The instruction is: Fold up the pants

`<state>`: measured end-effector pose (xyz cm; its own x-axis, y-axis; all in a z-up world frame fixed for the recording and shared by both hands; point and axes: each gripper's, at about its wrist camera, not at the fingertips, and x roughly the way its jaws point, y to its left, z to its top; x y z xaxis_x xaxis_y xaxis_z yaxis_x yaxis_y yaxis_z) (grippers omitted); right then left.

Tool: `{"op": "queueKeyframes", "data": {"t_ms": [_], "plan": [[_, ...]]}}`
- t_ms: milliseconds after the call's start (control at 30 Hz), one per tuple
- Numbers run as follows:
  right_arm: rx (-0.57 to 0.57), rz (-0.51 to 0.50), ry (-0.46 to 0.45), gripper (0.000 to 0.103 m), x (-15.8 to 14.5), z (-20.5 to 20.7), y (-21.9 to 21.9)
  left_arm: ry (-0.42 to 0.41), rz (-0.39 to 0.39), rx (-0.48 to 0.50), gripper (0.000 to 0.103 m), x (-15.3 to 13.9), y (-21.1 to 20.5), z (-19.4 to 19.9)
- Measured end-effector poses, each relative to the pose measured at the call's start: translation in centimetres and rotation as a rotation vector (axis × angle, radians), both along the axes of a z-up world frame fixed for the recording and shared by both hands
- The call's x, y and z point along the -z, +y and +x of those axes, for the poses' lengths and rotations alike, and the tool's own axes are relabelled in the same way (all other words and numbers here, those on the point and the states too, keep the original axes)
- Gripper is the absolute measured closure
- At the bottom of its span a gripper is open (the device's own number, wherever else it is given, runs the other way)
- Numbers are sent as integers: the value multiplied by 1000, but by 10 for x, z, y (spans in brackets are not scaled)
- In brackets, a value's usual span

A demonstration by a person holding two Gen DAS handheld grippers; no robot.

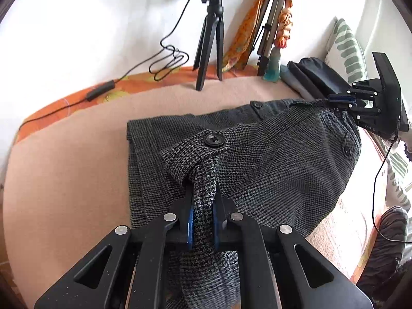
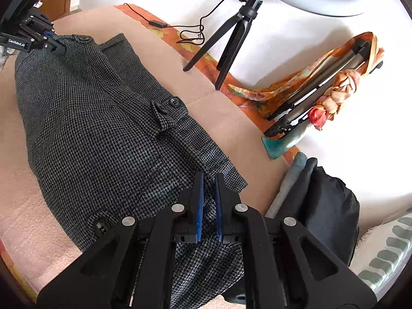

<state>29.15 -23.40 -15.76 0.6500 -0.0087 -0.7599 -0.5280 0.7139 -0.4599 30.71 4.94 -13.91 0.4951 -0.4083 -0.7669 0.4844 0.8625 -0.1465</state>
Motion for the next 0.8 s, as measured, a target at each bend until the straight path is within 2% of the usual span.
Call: {"op": "queueKeyframes", "data": {"t_ms": [200,267,333,400,600,800], "plan": [[-4,31,-116,95,-55,-4,2,-134,-6,-8,94,-54,5,-5],[-7,9,-154,95,-67,5,5,-165,-4,-16,94,-63,5,6],[4,4,-161,95,-68,24,8,-152,-3,-31,94,-62,9,21],[18,-10,-129,95,-55,47,13,-115,-5,-56,94,-48,12,38],[46,-97,-18,95,17,94,28,-9,92,-86,94,21,1,75],[87,-124,38,95,60,118,25,42,136,-93,90,50,-11,89]]}}
